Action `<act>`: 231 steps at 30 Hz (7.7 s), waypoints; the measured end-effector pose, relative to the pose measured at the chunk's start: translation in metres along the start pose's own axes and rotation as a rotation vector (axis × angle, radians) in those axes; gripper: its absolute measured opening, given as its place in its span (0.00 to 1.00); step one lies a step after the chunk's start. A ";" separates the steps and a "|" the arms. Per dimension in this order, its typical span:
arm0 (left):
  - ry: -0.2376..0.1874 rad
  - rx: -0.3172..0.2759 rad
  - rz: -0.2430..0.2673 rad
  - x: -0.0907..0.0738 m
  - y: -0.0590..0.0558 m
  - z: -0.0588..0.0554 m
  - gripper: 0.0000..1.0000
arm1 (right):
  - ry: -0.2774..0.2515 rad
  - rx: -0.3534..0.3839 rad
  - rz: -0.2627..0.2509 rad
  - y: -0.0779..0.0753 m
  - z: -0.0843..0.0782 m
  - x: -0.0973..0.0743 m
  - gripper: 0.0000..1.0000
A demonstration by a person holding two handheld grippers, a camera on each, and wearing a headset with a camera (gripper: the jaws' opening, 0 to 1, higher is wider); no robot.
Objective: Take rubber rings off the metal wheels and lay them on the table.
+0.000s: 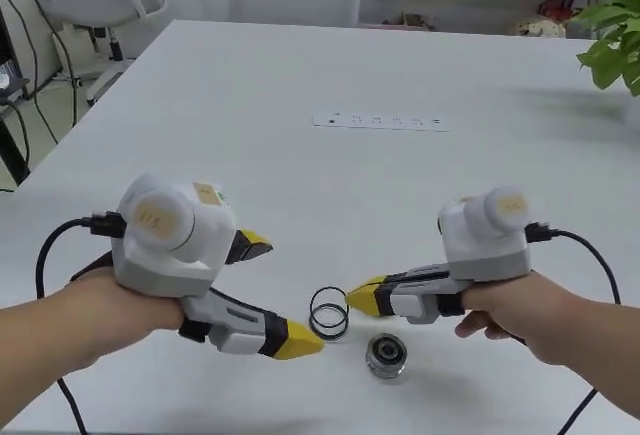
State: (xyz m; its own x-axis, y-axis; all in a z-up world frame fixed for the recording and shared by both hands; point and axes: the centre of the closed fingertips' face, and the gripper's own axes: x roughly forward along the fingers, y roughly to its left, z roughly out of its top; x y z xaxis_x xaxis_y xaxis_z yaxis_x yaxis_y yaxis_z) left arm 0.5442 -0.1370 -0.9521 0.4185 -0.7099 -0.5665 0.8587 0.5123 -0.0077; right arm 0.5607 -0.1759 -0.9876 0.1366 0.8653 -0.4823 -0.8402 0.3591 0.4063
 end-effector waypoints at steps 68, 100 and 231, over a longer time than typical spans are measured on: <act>0.056 -0.018 -0.010 0.006 0.004 -0.002 0.81 | -0.012 -0.034 -0.047 -0.007 0.007 -0.022 0.31; 0.056 0.003 -0.034 0.041 0.009 0.020 0.71 | -0.050 -0.044 -0.143 -0.045 -0.008 -0.062 0.34; 0.129 0.115 -0.037 0.120 -0.010 0.016 0.12 | -0.120 0.155 -0.138 -0.056 -0.025 -0.048 0.00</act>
State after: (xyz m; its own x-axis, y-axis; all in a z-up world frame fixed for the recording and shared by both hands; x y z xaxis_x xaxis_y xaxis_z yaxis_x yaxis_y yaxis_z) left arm 0.5904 -0.2349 -1.0071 0.3509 -0.6554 -0.6688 0.9041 0.4231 0.0598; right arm 0.5878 -0.2458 -1.0068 0.3134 0.8363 -0.4499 -0.7197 0.5183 0.4620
